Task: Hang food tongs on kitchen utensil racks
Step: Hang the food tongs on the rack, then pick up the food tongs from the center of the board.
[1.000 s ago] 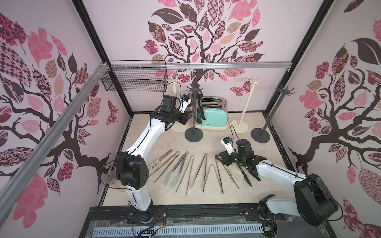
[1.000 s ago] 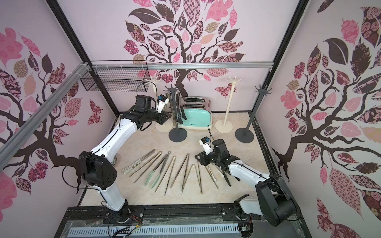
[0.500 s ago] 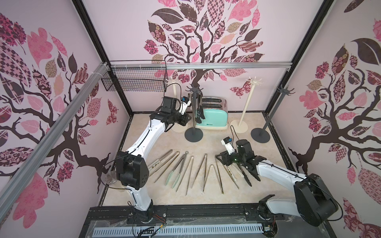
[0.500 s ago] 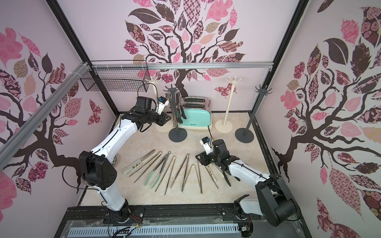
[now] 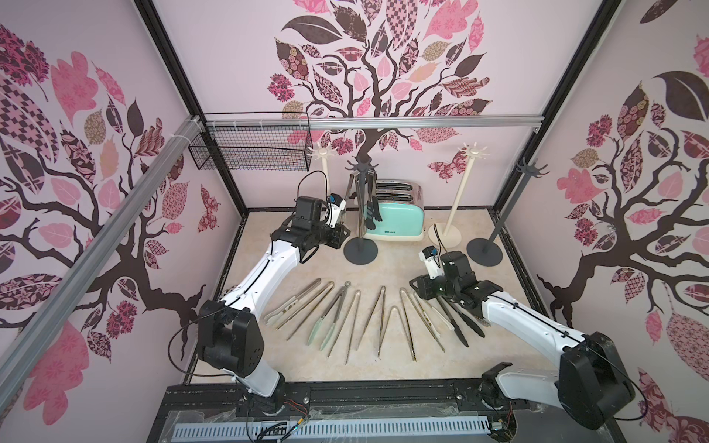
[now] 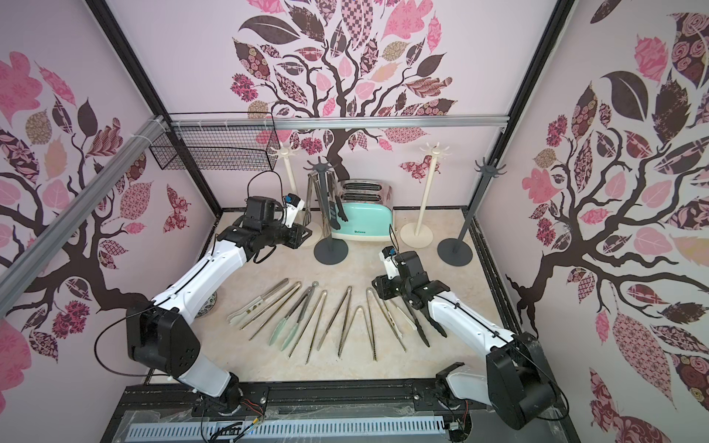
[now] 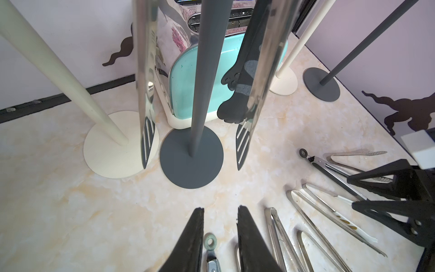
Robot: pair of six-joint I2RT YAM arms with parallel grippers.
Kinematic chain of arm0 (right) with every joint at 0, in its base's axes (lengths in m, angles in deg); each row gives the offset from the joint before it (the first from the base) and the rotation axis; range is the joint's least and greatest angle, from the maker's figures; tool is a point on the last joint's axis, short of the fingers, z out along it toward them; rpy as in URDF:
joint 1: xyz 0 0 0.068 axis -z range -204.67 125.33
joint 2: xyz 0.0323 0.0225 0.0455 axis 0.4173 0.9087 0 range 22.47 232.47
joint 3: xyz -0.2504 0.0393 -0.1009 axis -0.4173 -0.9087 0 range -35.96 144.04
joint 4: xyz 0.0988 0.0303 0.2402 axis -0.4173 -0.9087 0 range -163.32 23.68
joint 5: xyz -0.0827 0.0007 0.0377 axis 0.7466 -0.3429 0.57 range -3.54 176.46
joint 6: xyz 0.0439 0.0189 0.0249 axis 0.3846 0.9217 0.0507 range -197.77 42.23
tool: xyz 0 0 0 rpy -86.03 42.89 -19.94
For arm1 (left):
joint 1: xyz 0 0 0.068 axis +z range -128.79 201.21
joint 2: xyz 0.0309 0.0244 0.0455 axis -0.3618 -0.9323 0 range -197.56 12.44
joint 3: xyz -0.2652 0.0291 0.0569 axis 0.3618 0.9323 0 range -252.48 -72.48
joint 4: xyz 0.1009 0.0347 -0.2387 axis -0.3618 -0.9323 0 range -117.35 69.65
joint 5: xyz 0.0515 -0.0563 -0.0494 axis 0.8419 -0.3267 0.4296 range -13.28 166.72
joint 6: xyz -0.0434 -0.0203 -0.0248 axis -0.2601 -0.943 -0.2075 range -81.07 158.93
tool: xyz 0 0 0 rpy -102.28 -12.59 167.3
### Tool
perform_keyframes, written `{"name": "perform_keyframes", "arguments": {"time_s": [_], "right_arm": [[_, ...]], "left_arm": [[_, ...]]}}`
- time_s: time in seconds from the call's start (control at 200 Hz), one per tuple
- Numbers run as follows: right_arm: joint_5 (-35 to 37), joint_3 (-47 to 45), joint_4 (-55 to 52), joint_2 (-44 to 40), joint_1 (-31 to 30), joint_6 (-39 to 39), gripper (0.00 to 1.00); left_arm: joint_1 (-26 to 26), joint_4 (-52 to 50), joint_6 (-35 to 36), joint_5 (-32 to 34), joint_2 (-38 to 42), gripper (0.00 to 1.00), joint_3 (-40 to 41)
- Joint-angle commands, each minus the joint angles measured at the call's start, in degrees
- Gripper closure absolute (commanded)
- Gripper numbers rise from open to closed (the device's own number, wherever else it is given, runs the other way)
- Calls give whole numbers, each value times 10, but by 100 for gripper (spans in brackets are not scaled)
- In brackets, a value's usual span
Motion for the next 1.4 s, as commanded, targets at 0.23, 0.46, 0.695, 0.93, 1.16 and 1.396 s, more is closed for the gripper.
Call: {"name": "perform_keyframes", "arguments": {"time_s": [0.23, 0.46, 0.695, 0.93, 1.16, 1.396], "right_arm": [[166, 105, -212, 44, 41, -69, 53], [188, 125, -245, 85, 95, -154, 64], [221, 108, -265, 114, 113, -235, 68], [236, 81, -275, 136, 135, -271, 71], [233, 63, -279, 131, 137, -288, 70], [228, 57, -283, 140, 137, -291, 70]], "left_arm": [[-5, 88, -154, 32, 108, 73, 103], [-6, 61, -224, 58, 203, 73, 174], [-6, 19, -237, 61, 257, 71, 201], [-6, 0, -232, 46, 275, 71, 209], [-6, 1, -230, 41, 277, 71, 213], [-6, 1, -229, 41, 275, 71, 213]]}}
